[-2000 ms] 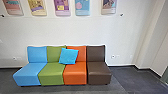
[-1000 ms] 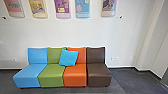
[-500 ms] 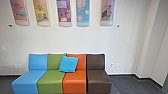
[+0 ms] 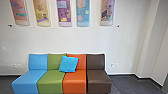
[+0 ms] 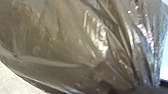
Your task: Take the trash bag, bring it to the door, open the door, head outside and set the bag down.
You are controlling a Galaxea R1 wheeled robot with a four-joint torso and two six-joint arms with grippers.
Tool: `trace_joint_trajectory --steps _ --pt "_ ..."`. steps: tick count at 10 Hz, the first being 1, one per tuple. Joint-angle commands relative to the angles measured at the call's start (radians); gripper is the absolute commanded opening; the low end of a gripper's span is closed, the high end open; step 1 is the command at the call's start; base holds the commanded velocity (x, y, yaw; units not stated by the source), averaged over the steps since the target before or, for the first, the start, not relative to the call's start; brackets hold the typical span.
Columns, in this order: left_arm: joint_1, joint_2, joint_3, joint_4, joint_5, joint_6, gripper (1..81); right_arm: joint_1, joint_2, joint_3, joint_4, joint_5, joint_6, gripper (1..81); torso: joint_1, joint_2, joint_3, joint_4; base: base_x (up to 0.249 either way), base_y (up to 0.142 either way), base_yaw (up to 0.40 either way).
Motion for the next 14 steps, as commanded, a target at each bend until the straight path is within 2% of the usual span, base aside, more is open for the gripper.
trace_joint_trajectory --steps 1,7,14 --pt "-0.072 -0.001 0.003 0.002 0.064 0.004 1.0 0.064 0.006 -0.005 -0.004 -0.065 -0.005 81.1 0.0 0.0 0.0 0.0 0.0 0.0 0.0" --pt "-0.072 -0.008 0.001 0.008 0.069 0.007 1.0 0.07 0.009 -0.007 -0.006 -0.066 -0.005 81.1 0.0 0.0 0.0 0.0 0.0 0.0 0.0" --pt "-0.072 -0.004 0.003 0.005 0.069 0.006 1.0 0.064 0.012 -0.016 -0.006 -0.066 -0.005 81.1 0.0 0.0 0.0 0.0 0.0 0.0 -0.196"
